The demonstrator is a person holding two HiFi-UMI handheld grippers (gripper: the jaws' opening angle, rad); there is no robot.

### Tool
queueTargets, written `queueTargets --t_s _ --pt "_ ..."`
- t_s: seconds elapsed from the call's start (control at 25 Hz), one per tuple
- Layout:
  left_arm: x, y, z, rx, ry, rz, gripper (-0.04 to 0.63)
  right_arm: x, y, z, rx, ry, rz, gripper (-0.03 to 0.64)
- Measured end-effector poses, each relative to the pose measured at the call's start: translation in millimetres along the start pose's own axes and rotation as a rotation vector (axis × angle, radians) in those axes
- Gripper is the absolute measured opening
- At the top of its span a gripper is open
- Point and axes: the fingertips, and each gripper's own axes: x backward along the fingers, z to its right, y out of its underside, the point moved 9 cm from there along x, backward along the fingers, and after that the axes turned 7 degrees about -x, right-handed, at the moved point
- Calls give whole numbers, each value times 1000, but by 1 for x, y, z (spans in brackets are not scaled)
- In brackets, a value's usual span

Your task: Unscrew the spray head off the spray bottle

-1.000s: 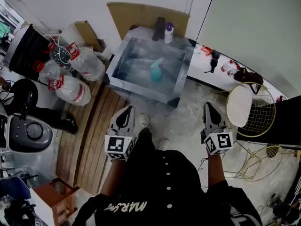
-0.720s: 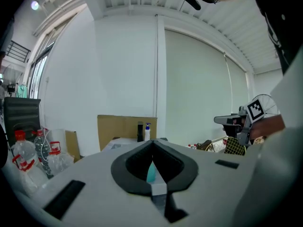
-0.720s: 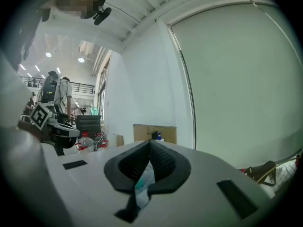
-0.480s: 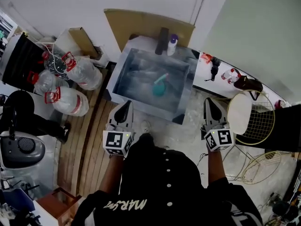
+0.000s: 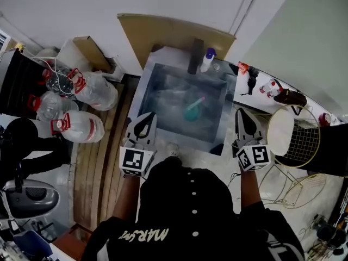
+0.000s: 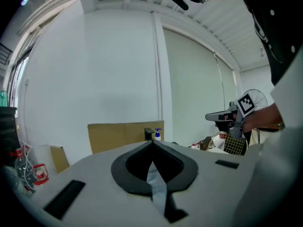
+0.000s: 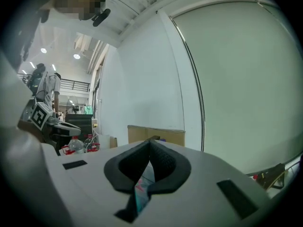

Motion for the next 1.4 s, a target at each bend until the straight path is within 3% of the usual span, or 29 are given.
queueTargets --t_s 0.24,0.44,0.64,0.84,1.0,1.12,1.28,1.4 --pt "-27 14 -27 24 139 -37 23 -27 7 -9 -10 47 -50 12" --pt "-55 32 -37 -47 229 -94 23 -43 20 -9 -4 51 -130 12" --pt "-93 61 -21 -75 381 -155 23 -63 44 -4 40 -34 -247 12" --pt "-130 92 1 -154 464 -251 23 -83 71 -2 93 -128 -371 12" --pt "-162 121 12 -203 657 -276 25 -100 87 -7 104 -186 -422 12" --pt "-183 140 15 -226 744 -277 25 -110 99 -7 93 -209 -435 12" --pt "-203 166 28 -259 843 -309 32 -120 114 -3 22 -178 -495 12" --pt "-212 188 40 -319 890 -359 104 -122 132 -2 -51 -160 -515 12"
